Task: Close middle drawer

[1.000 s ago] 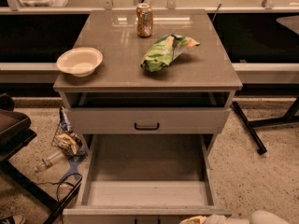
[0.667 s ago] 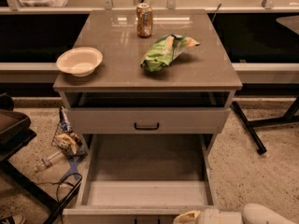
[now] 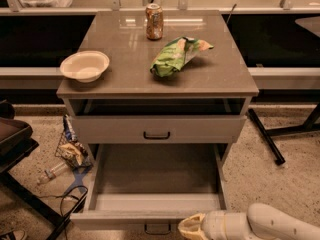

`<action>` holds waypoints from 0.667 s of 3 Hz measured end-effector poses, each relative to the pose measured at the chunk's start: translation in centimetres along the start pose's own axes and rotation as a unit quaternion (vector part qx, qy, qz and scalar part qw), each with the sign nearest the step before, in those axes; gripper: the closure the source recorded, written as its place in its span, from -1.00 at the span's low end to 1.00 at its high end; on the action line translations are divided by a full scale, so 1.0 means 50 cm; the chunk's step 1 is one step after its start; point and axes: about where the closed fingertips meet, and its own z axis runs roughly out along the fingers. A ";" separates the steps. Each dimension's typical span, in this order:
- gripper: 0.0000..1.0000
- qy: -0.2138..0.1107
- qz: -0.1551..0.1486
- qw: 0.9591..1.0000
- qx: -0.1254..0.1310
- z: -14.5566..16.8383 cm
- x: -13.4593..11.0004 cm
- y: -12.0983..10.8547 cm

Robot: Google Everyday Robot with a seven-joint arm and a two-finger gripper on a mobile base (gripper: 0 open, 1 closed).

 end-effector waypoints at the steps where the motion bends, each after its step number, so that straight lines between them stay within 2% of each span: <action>1: 1.00 0.003 -0.009 1.000 -0.002 0.017 -0.020 -0.026; 2: 1.00 0.011 -0.016 1.000 -0.012 0.057 -0.044 -0.058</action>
Offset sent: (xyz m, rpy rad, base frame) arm 0.0653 0.0446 -0.0036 -0.0338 -0.0138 0.0732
